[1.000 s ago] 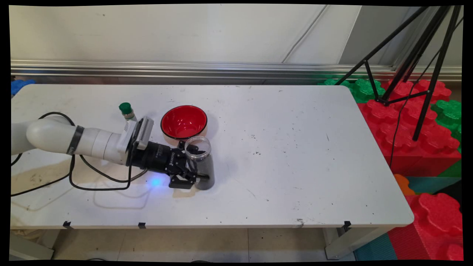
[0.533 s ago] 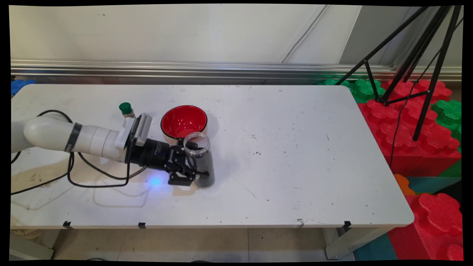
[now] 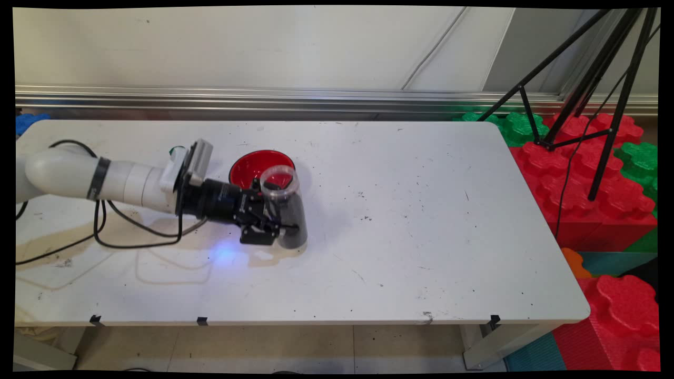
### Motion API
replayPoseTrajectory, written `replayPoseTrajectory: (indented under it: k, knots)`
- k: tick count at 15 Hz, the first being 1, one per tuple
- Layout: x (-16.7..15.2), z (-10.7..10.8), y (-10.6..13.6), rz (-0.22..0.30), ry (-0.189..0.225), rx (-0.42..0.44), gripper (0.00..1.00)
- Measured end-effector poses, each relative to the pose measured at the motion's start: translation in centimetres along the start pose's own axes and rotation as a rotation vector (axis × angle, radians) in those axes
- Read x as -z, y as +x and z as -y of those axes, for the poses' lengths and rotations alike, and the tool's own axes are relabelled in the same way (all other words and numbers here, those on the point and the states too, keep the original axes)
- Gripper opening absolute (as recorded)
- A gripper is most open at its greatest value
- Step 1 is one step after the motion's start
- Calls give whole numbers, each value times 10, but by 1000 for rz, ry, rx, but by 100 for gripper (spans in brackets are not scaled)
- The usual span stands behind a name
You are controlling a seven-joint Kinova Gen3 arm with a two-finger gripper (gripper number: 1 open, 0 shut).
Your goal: Pour the black seasoning powder in the red bowl
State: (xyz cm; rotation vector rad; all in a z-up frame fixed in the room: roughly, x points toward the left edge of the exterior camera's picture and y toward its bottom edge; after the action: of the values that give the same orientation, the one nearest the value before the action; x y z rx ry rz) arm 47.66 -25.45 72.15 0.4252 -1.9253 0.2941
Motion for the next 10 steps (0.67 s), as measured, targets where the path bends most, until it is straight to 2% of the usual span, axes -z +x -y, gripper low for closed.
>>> replayPoseTrajectory:
  k: [10]
  knots:
    - [25,50,46,-37,77,-34,0]
